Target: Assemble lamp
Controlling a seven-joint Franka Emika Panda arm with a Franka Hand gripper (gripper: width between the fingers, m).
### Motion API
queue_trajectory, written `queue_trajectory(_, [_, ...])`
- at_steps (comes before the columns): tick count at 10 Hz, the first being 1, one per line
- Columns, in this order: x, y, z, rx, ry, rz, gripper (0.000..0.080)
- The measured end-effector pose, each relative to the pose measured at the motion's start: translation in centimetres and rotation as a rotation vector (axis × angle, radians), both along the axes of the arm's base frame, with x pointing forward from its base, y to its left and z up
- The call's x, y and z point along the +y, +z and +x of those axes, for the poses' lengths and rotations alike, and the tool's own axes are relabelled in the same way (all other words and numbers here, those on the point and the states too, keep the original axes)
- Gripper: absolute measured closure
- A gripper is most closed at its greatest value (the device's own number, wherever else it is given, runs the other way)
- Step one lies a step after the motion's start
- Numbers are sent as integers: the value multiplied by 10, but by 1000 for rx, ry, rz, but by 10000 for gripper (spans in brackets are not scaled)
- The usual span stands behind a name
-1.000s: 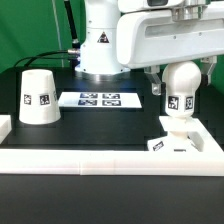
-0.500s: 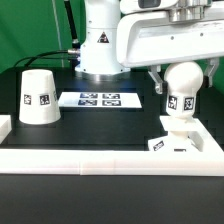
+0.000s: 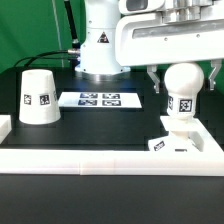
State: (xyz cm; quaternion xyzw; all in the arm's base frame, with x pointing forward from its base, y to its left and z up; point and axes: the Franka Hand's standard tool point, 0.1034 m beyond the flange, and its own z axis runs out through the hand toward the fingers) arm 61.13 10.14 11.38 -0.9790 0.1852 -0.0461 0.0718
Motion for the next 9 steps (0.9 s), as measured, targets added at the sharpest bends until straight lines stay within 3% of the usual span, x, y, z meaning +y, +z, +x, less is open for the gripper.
queue_trajectory(9, [1,-1,-1,113,-791,123,223])
